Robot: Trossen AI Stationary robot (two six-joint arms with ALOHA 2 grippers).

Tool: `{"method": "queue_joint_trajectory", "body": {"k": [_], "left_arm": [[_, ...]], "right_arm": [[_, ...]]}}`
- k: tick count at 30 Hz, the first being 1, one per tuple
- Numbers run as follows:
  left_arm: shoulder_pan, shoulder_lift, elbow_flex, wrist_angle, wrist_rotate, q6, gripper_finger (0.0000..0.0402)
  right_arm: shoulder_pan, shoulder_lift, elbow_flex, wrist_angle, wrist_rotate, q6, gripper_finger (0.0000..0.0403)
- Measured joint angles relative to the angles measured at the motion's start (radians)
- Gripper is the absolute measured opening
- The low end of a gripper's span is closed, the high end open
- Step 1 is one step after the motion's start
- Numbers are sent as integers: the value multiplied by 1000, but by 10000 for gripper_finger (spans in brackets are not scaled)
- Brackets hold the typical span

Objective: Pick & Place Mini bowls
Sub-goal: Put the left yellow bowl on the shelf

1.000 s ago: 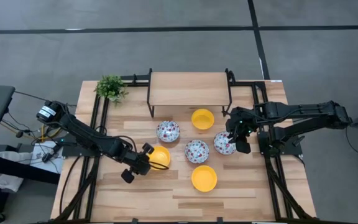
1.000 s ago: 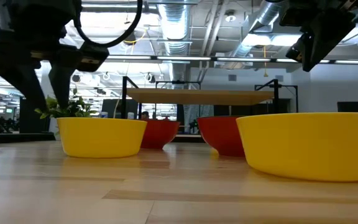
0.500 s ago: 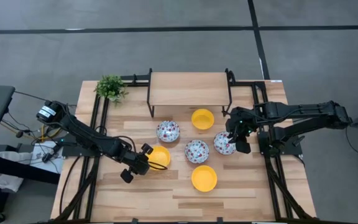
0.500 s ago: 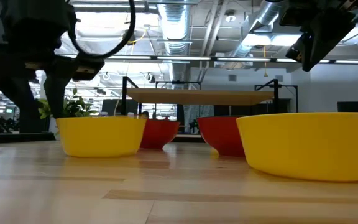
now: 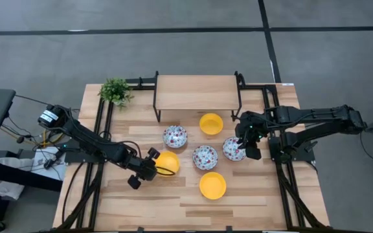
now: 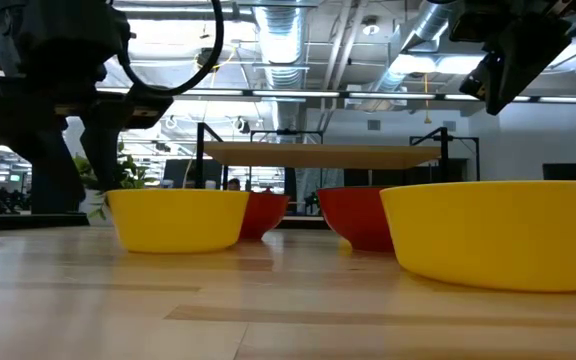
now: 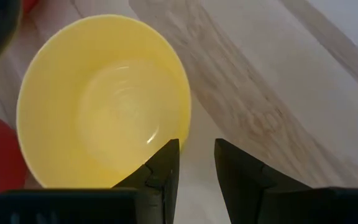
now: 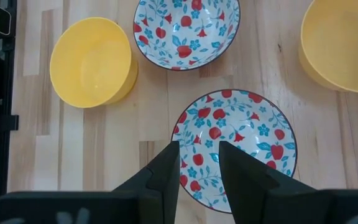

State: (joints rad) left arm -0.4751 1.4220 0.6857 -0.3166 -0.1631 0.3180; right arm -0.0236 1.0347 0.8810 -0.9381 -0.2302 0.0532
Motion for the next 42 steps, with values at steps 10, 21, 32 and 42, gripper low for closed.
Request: {"method": "queue_joint_trajectory", "body": {"k": [10, 21, 32, 42], "left_arm": [[5, 0, 0, 24, -1, 116, 102], [54, 0, 0, 45, 0, 157, 102], [58, 0, -14, 71, 56, 163, 102], [62, 1, -67, 146, 52, 179, 102]], "right_arm": [[0, 0, 0, 1, 0, 0, 102], [0, 0, 0, 1, 0, 0, 102], [0, 0, 0, 1, 0, 0, 102], [0, 0, 0, 1, 0, 0, 102]]}}
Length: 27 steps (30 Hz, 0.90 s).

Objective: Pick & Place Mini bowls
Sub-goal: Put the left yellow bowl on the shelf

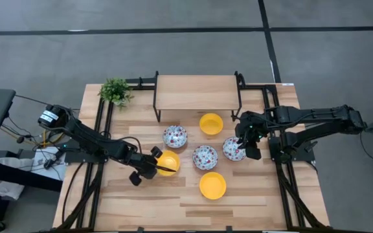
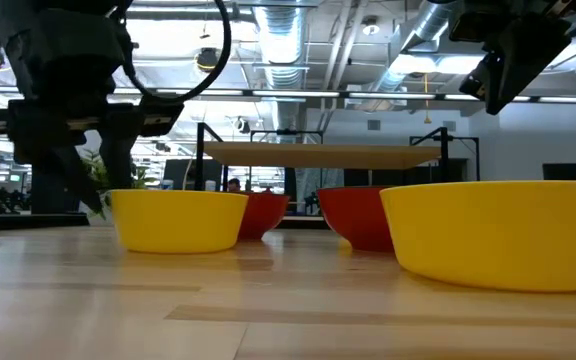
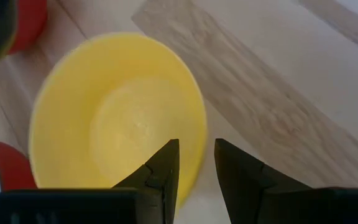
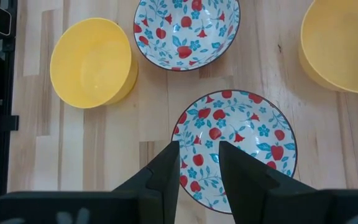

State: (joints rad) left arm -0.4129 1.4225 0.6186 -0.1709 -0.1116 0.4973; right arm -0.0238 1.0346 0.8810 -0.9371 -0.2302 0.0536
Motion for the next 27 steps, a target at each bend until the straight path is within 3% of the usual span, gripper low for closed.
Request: {"method": "queue_joint_trajectory", "body": {"k": [12, 27], "left_arm": [[26, 0, 0, 22, 27, 0, 92], [34, 0, 0, 27, 57, 0, 10]], "right_arm": [[0, 0, 0, 0, 0, 0, 102], [0, 0, 0, 0, 0, 0, 102]]}}
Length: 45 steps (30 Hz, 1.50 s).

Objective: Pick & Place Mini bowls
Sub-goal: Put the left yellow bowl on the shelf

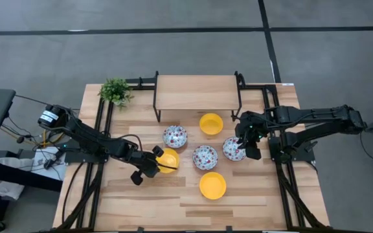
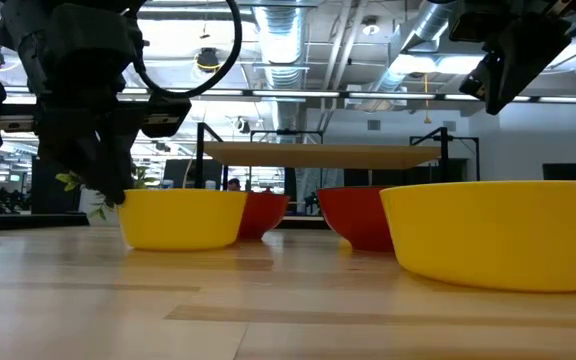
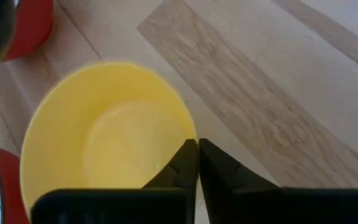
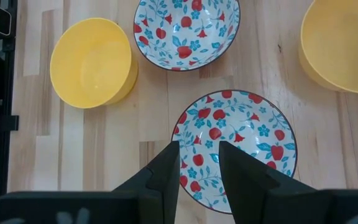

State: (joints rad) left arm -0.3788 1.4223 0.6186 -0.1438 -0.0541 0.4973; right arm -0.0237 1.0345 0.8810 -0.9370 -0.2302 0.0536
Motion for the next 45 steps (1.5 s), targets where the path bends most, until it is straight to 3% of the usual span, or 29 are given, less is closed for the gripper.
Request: {"method": "queue_joint_trajectory", "body": {"k": [13, 21, 29, 36, 45], "left_arm": [[-2, -15, 0, 13, -3, -8, 9], [-2, -144, 1, 13, -39, -31, 9], [-9, -293, 1, 16, -153, -31, 9], [-6, -306, 9, 10, -269, -7, 10], [100, -291, 158, -13, -309, -5, 10]], "right_arm": [[0, 0, 0, 3, 0, 0, 102], [0, 0, 0, 53, -2, 0, 102], [0, 0, 0, 192, -1, -6, 102], [-8, 10, 2, 407, 2, -78, 102], [-58, 201, 222, 315, 30, -115, 102]]}}
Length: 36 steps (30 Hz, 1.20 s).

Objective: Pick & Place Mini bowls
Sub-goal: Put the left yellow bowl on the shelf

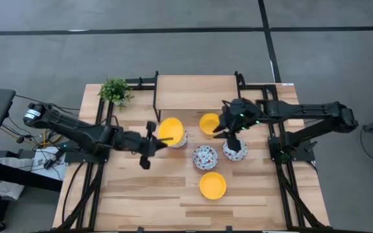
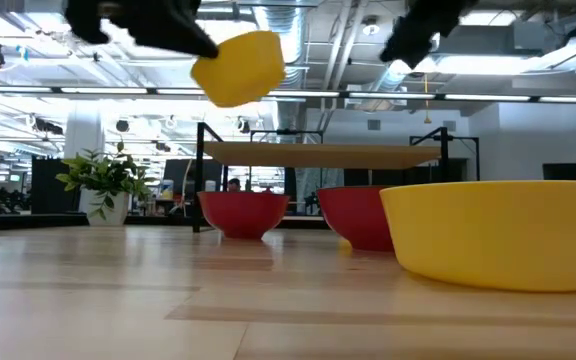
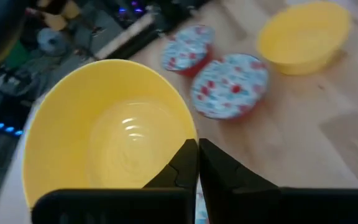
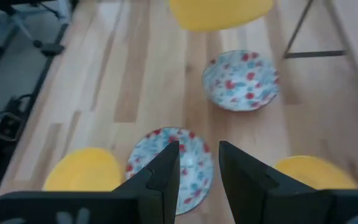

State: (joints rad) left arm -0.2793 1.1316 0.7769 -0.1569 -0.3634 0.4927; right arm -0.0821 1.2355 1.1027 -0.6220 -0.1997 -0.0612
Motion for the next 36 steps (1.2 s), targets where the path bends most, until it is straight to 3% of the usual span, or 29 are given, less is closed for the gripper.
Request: {"method": "queue_joint_trajectory", "body": {"k": [7, 13, 18, 25, 36], "left_arm": [[97, 0, 137, -79, 36, -66, 10], [153, 2, 221, -169, 175, -99, 10], [202, 30, 264, -184, 351, -164, 9], [211, 141, 271, -195, 387, -115, 10], [191, 232, 271, -202, 341, -4, 10]], "right_arm": [[3, 135, 272, -126, 70, -119, 102], [3, 196, 508, -257, 70, -257, 102], [-6, 251, 643, -379, 70, -307, 102], [-28, 352, 690, -449, 75, -248, 102], [-51, 485, 691, -417, 221, -2, 102]]}}
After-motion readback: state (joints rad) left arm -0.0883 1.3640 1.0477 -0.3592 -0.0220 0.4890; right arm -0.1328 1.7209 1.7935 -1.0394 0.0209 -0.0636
